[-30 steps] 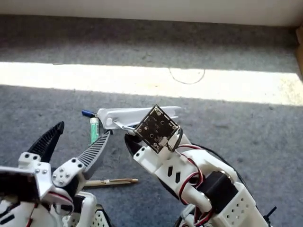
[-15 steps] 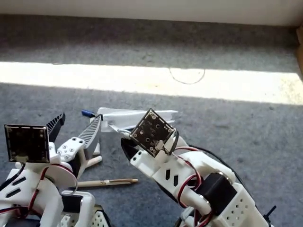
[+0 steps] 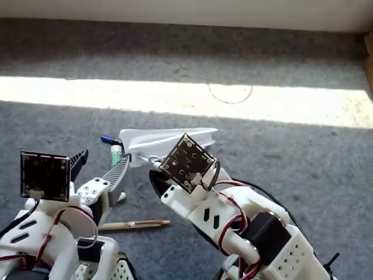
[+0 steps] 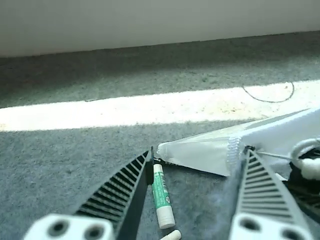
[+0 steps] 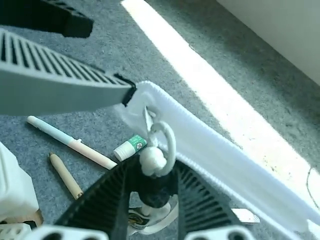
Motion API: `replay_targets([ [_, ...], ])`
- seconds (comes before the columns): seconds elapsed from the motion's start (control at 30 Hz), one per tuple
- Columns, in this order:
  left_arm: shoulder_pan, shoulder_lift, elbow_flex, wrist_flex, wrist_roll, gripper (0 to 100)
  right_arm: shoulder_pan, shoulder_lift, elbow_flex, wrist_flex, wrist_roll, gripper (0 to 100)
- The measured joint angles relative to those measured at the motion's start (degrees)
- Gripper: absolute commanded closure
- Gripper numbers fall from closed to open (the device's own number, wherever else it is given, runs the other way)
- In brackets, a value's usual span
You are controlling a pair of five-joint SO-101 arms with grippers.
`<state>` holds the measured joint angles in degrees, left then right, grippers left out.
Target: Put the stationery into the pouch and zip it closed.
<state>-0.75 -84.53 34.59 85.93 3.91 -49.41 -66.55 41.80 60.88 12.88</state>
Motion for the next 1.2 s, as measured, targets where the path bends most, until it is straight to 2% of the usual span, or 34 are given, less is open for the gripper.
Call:
replay_targets([
  [0.07, 2.1, 0.0, 0.0, 0.0, -0.1, 74, 0.0, 0.0, 0.0, 0.0, 0.0, 99.2],
  [0.43, 2.9, 0.0, 0.5, 0.4, -1.3, 75, 0.0, 0.0, 0.0, 0.0, 0.0, 99.2],
  [0.63, 3.2, 0.0, 5.7, -2.3, -2.5, 85, 0.0, 0.0, 0.0, 0.0, 0.0, 99.2],
  [0.97, 3.3, 0.0, 6.0, -2.8, -2.5, 99, -0.3, 0.1, 0.0, 2.6, 0.0, 99.2],
  [1.2, 3.3, 0.0, 6.0, -2.8, -2.6, 99, 4.8, 0.1, 0.0, 3.2, 0.0, 99.2],
])
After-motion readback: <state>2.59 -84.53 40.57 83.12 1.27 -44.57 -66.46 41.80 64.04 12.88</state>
